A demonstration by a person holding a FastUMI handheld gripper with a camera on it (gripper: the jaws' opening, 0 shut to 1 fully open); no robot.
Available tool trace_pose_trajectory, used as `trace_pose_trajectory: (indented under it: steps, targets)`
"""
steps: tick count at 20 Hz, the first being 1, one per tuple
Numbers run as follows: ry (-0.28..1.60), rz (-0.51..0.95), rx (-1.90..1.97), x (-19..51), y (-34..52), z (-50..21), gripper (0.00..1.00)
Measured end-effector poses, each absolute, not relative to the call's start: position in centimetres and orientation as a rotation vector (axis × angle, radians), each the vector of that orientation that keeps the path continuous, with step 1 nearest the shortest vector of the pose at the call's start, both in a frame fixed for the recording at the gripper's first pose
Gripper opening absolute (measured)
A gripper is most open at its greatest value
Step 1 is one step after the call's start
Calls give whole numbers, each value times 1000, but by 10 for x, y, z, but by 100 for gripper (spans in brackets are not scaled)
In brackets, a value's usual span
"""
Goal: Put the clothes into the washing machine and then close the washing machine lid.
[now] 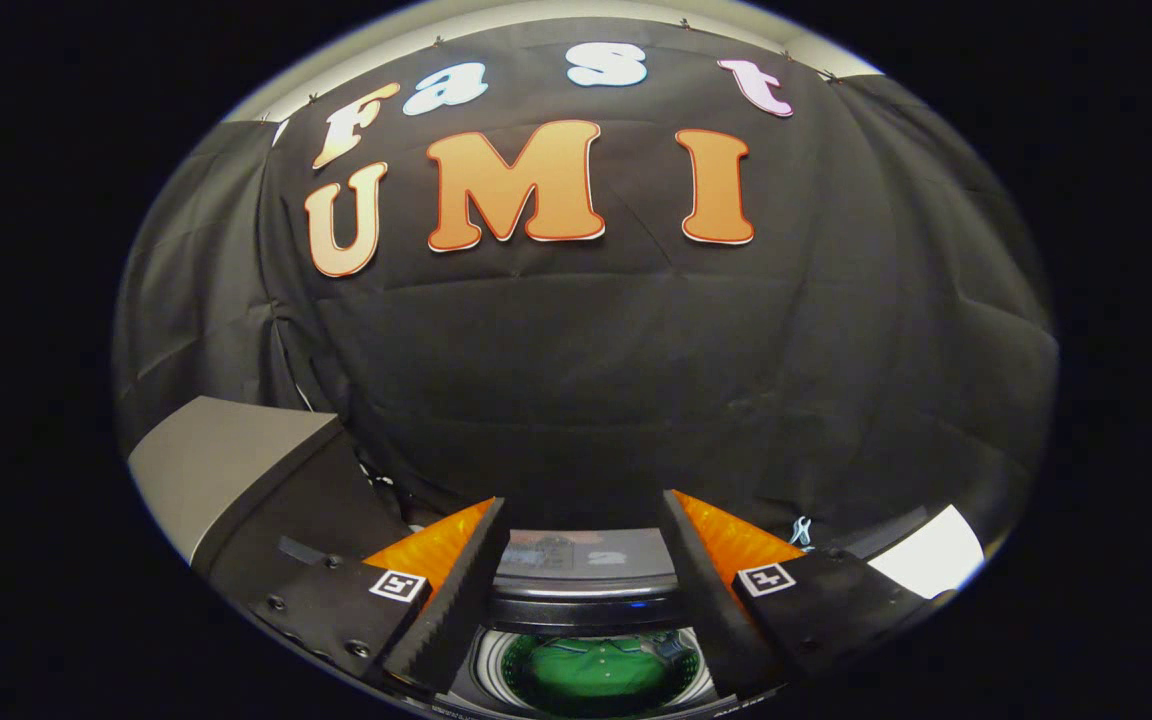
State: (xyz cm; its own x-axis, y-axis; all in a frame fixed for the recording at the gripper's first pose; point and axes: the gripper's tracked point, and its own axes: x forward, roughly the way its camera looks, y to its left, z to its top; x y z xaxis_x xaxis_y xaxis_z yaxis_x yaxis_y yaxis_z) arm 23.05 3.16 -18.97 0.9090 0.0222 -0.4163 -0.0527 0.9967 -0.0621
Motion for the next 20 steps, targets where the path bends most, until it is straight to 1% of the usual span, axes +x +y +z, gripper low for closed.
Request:
trace_pose_trajectory:
  steps: [2, 5, 8, 10, 15, 20]
  targets:
    - [458, 37, -67, 215, 31, -202, 97]
    - [552, 52, -5, 183, 31, -234, 98]
    - [582, 34, 27, 174, 25, -253, 99]
    - [584, 30, 31, 173, 23, -251, 98]
    - [508, 47, 8, 178, 24, -212, 99]
    - [397, 105, 1, 178, 46, -147, 99]
